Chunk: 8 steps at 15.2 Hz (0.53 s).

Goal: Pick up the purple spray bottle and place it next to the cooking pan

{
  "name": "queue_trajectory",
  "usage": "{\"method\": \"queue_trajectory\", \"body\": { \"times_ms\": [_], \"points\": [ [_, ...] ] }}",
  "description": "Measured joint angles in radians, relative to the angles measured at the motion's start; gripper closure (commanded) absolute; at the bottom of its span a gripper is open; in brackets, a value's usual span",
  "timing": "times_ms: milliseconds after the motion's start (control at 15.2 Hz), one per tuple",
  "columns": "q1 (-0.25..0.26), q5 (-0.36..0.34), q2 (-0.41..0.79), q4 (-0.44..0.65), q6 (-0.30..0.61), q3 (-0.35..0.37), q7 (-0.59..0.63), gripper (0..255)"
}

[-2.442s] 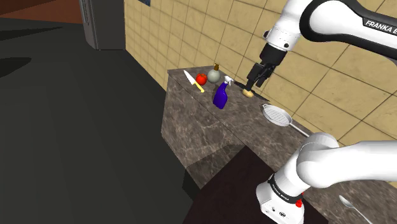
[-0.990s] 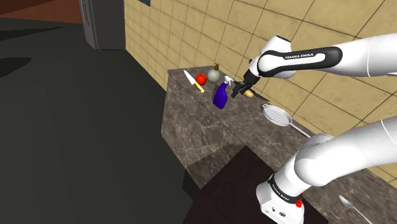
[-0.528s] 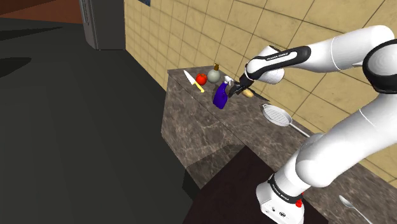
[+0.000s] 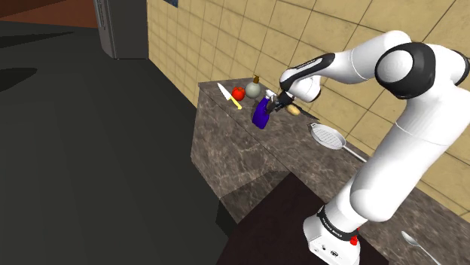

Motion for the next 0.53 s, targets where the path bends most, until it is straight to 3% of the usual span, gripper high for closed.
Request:
{"method": "queue_trajectory", "body": {
  "times_ms": [264,528],
  "points": [
    [-0.018,0.093,0.068,0.022,0.031,0.029,-0.069,0],
    [-0.029,0.137,0.105,0.038,0.044,0.048,-0.100,0]
  ]
}}
